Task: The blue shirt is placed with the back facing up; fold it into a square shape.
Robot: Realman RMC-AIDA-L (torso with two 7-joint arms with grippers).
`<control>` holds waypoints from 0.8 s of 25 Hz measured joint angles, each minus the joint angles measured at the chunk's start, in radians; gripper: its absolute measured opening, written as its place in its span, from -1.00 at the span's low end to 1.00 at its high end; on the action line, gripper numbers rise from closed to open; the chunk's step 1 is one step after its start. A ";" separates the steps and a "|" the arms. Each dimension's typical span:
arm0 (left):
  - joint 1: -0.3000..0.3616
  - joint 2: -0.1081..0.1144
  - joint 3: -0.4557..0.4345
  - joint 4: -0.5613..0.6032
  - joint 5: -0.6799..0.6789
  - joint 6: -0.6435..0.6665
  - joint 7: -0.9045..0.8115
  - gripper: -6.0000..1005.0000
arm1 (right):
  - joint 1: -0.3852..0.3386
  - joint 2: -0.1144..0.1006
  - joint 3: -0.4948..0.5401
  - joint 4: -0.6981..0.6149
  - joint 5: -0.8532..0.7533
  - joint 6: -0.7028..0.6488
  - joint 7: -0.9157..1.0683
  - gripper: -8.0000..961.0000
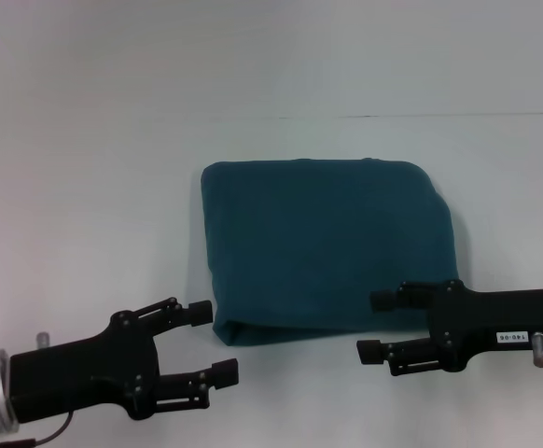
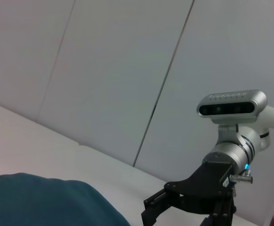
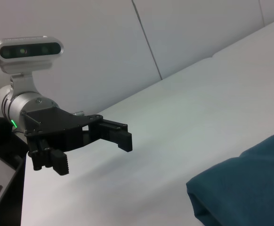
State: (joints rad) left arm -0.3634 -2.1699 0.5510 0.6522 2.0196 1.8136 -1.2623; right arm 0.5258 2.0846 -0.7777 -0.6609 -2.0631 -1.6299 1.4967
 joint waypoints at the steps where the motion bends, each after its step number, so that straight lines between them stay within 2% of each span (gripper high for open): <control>1: -0.002 0.001 0.002 -0.004 0.000 -0.005 0.000 0.80 | 0.000 0.000 0.000 0.000 0.000 0.000 0.000 0.93; 20: -0.003 -0.001 0.017 -0.011 0.001 -0.029 -0.002 0.80 | 0.002 0.001 -0.002 0.000 0.000 0.001 0.000 0.93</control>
State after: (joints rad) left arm -0.3666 -2.1706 0.5676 0.6411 2.0203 1.7846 -1.2640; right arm 0.5277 2.0852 -0.7793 -0.6611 -2.0632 -1.6286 1.4972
